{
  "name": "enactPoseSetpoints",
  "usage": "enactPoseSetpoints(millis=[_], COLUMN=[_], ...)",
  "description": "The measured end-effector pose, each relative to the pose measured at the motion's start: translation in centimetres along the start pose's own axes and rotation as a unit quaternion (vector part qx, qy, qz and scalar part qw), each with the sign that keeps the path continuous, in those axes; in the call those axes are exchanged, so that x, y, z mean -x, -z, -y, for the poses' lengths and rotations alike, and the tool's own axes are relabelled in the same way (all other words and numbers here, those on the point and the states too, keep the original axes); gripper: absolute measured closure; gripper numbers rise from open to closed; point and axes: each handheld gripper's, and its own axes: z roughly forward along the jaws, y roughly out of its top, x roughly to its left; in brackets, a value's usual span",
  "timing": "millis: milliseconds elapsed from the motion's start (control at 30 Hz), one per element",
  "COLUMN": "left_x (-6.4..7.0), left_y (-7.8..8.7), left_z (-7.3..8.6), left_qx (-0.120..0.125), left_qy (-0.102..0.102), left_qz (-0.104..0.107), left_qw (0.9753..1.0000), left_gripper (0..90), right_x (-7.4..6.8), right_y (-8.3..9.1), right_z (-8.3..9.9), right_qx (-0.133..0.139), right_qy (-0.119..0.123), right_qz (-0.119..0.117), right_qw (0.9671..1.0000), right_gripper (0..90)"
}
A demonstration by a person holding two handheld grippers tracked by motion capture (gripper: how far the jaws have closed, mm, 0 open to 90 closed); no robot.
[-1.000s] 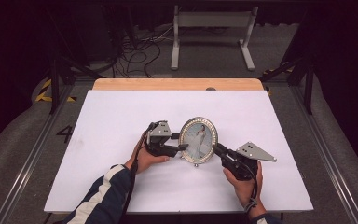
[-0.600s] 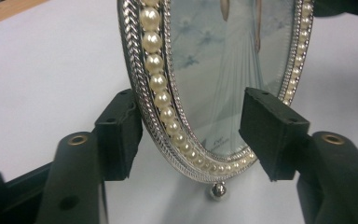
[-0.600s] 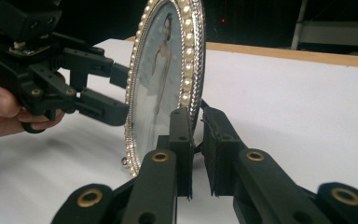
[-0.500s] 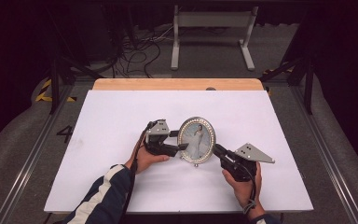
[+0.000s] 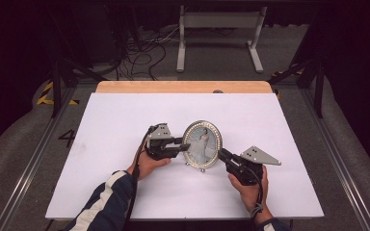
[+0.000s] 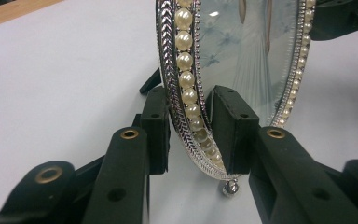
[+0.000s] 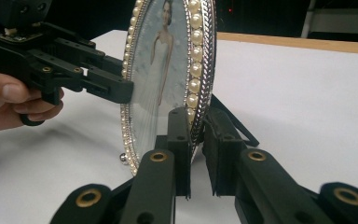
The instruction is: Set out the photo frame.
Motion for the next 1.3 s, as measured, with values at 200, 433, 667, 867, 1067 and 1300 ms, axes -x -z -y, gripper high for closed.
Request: enactPoseSetpoints(millis=[200,433,667,867,1067,1300], left_x=[0.4,1.0,1.2,1.3,1.4,1.1], left_y=[0.7,1.4,1.8,1.7,1.8,1.6], left_z=[0.4,0.8,1.0,0.9,0.8,1.0], left_qx=[-0.005,-0.01,-0.013,-0.011,-0.008,-0.01], left_qy=[-0.005,-0.01,-0.014,-0.018,-0.023,-0.008], left_qz=[-0.006,-0.017,-0.022,-0.021,-0.032,-0.032], left_qw=[1.0,0.9997,0.9996,0.9996,0.9992,0.9994], left_gripper=[66.8,68.0,68.4,65.0,62.3,59.8], right_x=[0.3,0.7,0.8,0.9,0.8,1.0], right_y=[-0.5,-1.2,-1.7,-1.7,-1.6,-1.6], right_z=[-0.3,-0.6,-0.9,-0.9,-0.9,-0.8], right_qx=[0.0,-0.003,-0.005,-0.008,-0.011,-0.017], right_qy=[-0.005,-0.004,0.0,0.002,0.005,0.004], right_qz=[-0.005,-0.012,-0.015,-0.014,-0.009,-0.006], right_qw=[1.0,0.9999,0.9999,0.9999,0.9999,0.9998], right_gripper=[81.3,81.4,81.6,81.4,79.9,78.6])
